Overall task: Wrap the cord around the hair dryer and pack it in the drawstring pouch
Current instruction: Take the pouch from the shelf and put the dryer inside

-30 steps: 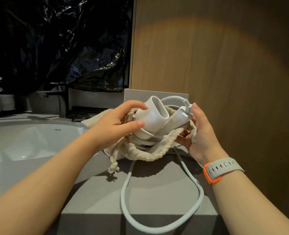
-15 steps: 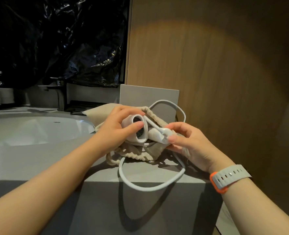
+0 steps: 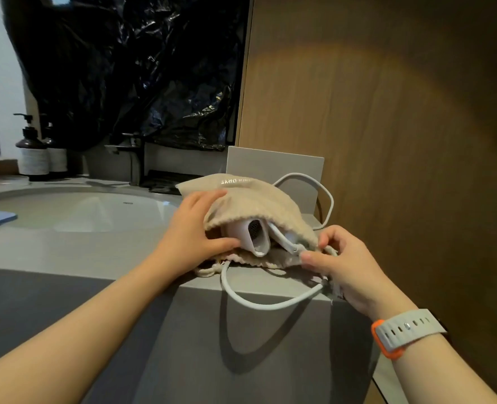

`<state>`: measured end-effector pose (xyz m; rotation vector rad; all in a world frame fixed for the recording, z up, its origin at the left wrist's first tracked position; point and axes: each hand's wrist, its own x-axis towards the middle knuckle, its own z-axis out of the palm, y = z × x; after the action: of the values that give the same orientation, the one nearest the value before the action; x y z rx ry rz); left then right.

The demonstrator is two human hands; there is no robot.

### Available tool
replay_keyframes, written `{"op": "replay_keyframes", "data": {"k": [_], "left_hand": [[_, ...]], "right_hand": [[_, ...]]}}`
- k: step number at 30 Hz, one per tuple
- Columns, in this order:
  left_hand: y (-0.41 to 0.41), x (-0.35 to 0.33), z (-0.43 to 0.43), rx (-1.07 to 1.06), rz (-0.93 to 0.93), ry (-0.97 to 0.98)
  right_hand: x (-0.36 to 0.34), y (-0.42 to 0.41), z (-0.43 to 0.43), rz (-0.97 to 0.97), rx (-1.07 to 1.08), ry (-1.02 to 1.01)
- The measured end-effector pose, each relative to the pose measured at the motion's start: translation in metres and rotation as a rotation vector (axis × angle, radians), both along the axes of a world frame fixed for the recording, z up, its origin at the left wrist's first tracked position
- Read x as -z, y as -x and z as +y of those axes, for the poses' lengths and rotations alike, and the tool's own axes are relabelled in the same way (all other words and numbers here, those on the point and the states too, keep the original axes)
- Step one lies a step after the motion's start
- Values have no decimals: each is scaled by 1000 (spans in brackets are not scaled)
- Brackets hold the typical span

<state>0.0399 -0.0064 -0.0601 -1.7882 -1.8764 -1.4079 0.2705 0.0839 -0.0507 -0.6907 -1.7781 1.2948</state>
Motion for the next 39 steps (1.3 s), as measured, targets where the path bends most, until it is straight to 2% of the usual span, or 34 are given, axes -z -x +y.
{"op": "replay_keyframes", "data": {"k": [2, 3, 5, 8, 14, 17, 19, 22, 25, 28, 34, 39], "left_hand": [[1, 0, -4, -126, -148, 101], [2, 0, -6, -119, -204, 177], [2, 0, -10, -5, -270, 282], [0, -3, -19, 207, -325, 296], [-1, 0, -22, 415, -189, 152], [1, 1, -18, 326, -60, 23], [1, 0, -15, 257, -51, -78], [-1, -7, -15, 302, -304, -123], [-1, -21, -14, 447, -608, -163], [1, -39, -5, 549, -810, -211], [11, -70, 26, 570, -950, -299], [23, -82, 61, 539, -1041, -341]], "right_hand": [[0, -1, 1, 59, 18, 53], [0, -1, 2, 70, 25, 64], [1, 0, 2, 106, 26, 81], [1, 0, 2, 150, 2, 89], [-1, 1, -2, 200, -48, 78], [-3, 3, -4, 300, -73, 164], [-5, 6, -5, 335, -69, 198], [-8, 11, -5, 406, -54, 233], [-16, 16, -2, 491, -46, 270], [-31, 24, 2, 581, -69, 287], [-54, 54, 18, 623, 18, 203], [-66, 78, 50, 495, 129, 171]]}}
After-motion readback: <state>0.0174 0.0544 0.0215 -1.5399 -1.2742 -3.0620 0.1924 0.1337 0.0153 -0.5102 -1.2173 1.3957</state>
